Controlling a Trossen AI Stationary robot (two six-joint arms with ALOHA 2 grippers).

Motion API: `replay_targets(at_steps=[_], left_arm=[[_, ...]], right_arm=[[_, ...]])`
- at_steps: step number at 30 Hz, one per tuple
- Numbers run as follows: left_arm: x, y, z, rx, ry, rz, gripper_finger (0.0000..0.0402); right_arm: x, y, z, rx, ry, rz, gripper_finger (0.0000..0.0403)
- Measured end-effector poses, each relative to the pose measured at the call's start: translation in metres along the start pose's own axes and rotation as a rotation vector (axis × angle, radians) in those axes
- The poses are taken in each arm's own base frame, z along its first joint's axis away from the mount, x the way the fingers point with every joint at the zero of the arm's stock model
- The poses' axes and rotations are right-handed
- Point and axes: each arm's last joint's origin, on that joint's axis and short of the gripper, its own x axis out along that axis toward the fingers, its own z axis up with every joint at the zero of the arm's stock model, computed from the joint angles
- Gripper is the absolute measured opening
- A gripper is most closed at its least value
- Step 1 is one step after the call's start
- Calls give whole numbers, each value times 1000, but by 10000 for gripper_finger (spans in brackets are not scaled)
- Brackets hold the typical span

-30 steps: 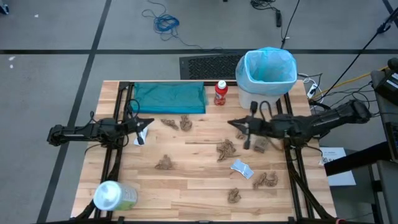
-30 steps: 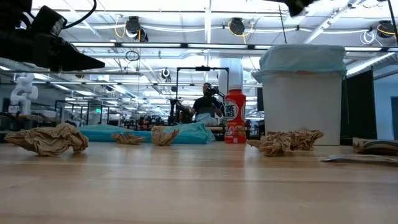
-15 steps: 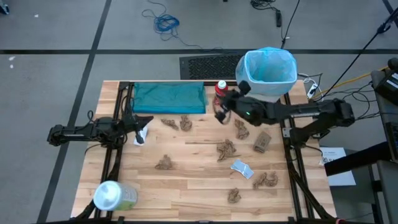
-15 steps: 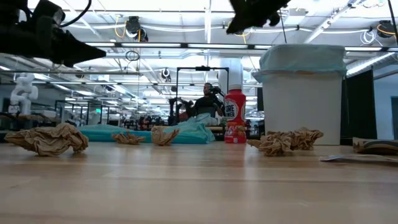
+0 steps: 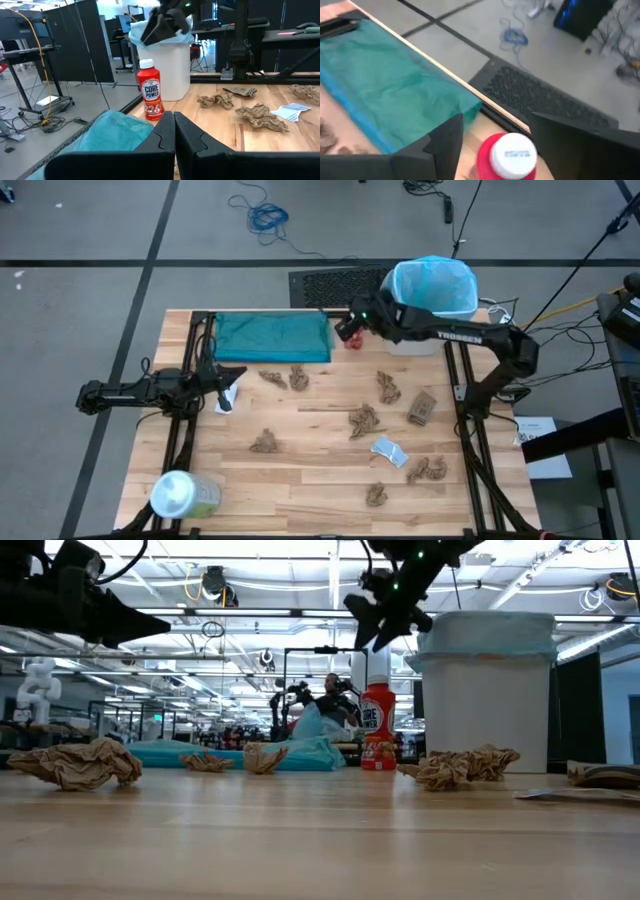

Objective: Place trash/remove bag and relplace
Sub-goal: Put the red plastic bottle into the trash bin

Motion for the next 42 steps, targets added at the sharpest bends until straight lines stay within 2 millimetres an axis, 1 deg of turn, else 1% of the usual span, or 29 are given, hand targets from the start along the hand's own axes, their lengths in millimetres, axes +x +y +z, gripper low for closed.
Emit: replay_targets(at_steps=[5,8,10,14,17,24,28,30,33,37,42], left_arm=[[0,0,0,-1,0,0,0],[0,0,0,-16,0,0,0],[0,0,0,-46,0,0,0],[0,0,0,-53,0,0,0],[0,0,0,-53,0,0,0],[0,0,0,-53,0,0,0],[0,0,0,-55,0,0,0],[0,0,0,-55,1,0,0],[0,0,0,-55,1,0,0],[0,0,0,-55,1,0,0],[0,0,0,-54,0,-6,0]], right_arm=[[25,-18,-2,13,68,-66,244],[38,-25,-6,24,115,-52,247],[45,-26,-9,32,136,-45,247],[51,-25,-12,25,154,-50,247],[55,-21,-21,-4,205,-50,247],[50,-12,-22,-28,201,-28,247],[48,-11,-25,-39,232,-37,247],[47,-11,-26,-11,243,-44,243],[47,-12,-27,22,250,-55,220],[46,-8,-27,22,242,-46,156],[42,-1,-28,-15,235,-28,154]])
